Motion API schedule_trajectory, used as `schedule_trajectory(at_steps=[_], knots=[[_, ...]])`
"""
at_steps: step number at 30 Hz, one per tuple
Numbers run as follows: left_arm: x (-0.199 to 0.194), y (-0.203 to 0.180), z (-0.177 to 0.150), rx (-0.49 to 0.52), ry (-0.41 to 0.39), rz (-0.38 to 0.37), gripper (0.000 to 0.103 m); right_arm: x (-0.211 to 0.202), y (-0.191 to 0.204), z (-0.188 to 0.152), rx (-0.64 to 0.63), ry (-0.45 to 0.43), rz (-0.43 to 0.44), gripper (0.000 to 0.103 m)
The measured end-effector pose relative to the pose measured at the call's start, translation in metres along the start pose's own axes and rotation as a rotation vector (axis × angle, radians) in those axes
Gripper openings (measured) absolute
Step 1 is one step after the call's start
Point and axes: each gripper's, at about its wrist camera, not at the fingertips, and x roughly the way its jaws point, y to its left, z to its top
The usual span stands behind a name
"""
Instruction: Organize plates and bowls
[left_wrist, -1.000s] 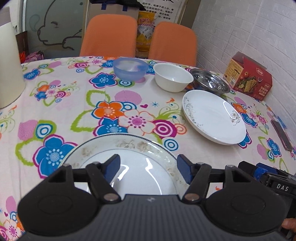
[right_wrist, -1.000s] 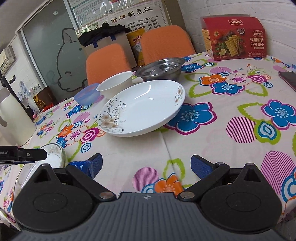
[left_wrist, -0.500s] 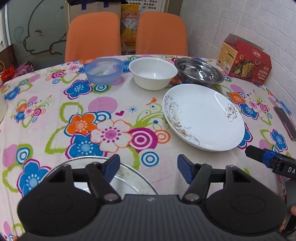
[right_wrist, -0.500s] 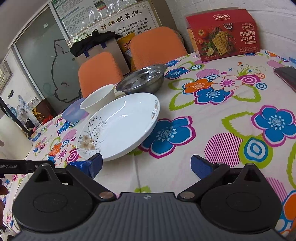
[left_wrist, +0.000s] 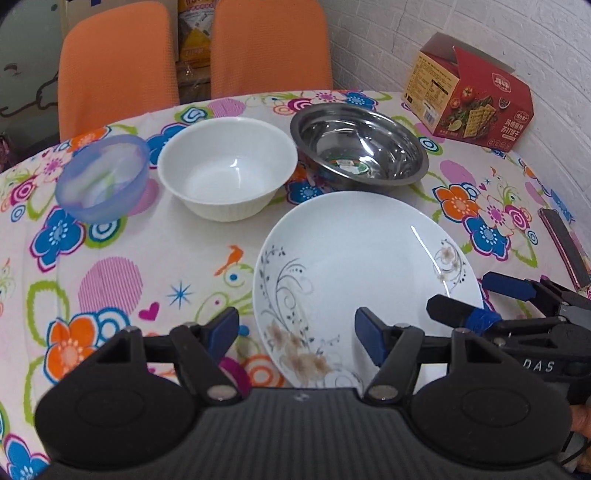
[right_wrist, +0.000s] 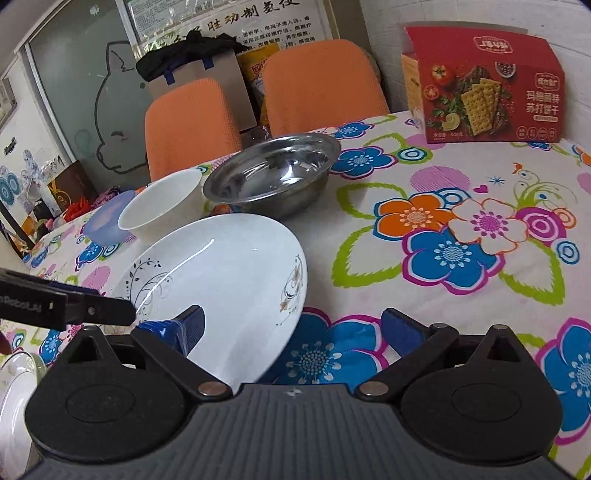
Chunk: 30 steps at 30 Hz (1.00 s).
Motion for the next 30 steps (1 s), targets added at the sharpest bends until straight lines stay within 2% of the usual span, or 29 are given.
schedule_trajectory(at_steps=[4,5,7,11,17,19,20,23,26,30], knots=[[0.027,0.002,0.007,-0.012,0.048,-0.004,0.067,0.014,0.011,0.005,-0.057,0.026,-0.012,0.089],[0.026,0.001,0.007,0.001,0.02,0.004,0.067,0.015,0.015,0.006,-0.072,0.028,-0.013,0.089],[0.028,0.001,0.007,0.006,0.023,-0.001,0.067,0.019,0.021,0.005,-0.102,0.031,-0.011,0.09],[0.028,-0.001,0.003,0.025,-0.001,0.007,0.067,0.024,0.036,-0.004,-0.218,0.01,-0.072,0.09],[0.028,-0.004,0.0,0.045,-0.021,0.014,0.068,0.023,0.041,-0.008,-0.208,-0.022,-0.072,0.091],[0.026,-0.005,-0.002,0.047,-0.032,0.006,0.061,0.024,0.049,-0.011,-0.24,-0.01,-0.027,0.091],[0.025,-0.005,-0.003,0.038,-0.036,0.017,0.06,0.024,0.055,-0.013,-0.25,-0.015,-0.03,0.091],[0.022,-0.001,-0.005,0.0,-0.043,0.026,0.05,0.025,0.057,-0.016,-0.228,-0.034,-0.044,0.091],[0.019,-0.004,-0.008,-0.013,-0.03,0.035,0.049,0.021,0.06,-0.015,-0.186,-0.025,-0.059,0.091],[0.003,-0.005,-0.011,-0.022,-0.053,0.029,0.049,0.005,0.066,-0.019,-0.173,-0.062,-0.06,0.091]])
